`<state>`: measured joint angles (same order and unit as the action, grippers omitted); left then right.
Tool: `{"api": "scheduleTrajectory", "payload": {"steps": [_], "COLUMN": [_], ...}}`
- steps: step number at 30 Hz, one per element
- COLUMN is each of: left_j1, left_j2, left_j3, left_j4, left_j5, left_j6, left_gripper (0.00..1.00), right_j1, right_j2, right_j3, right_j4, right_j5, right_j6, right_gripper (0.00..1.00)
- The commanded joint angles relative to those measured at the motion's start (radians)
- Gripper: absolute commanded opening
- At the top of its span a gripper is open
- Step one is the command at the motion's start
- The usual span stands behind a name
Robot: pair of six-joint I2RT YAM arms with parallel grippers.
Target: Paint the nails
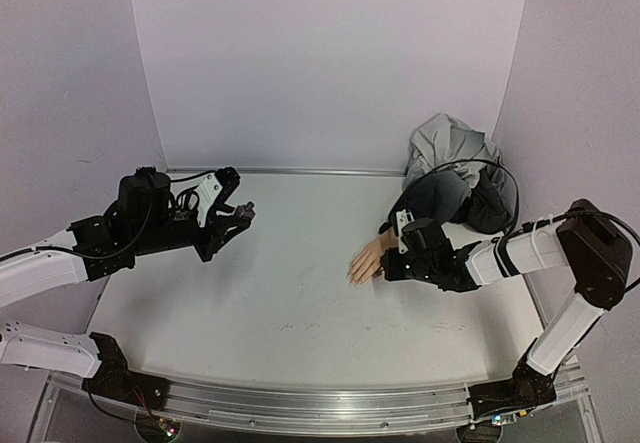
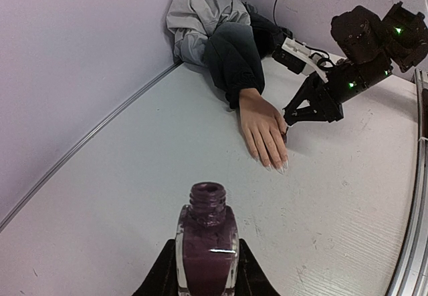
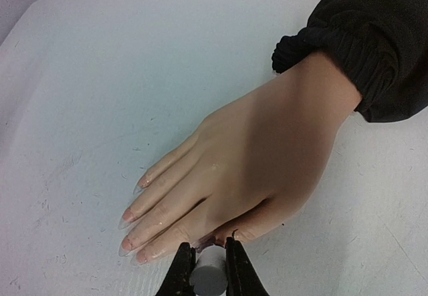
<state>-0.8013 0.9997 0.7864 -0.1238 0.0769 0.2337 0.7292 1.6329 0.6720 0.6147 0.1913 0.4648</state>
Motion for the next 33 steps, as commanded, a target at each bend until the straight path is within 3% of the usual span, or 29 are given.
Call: {"api": "scheduleTrajectory", "payload": {"steps": [1,33], "left_j1": [0.006,0.006], "left_j2": [-0.018,-0.022], "left_j3": [0.064,0.062], "left_j4": [0.043,0.042], "left_j5": [0.009,0.007], "left_j6": [-0.014,-0.011], "left_gripper": [0.0,0.0], "right_j1": [0.005,0.005], "right_j2": [-0.011,0.026], "right_j3": [0.017,0.032], "right_j4": [0.014,0.042], "right_j5": [0.014,0.015], "right_j6": [-0.004,-0.015], "right_gripper": [0.0,0.0]}}
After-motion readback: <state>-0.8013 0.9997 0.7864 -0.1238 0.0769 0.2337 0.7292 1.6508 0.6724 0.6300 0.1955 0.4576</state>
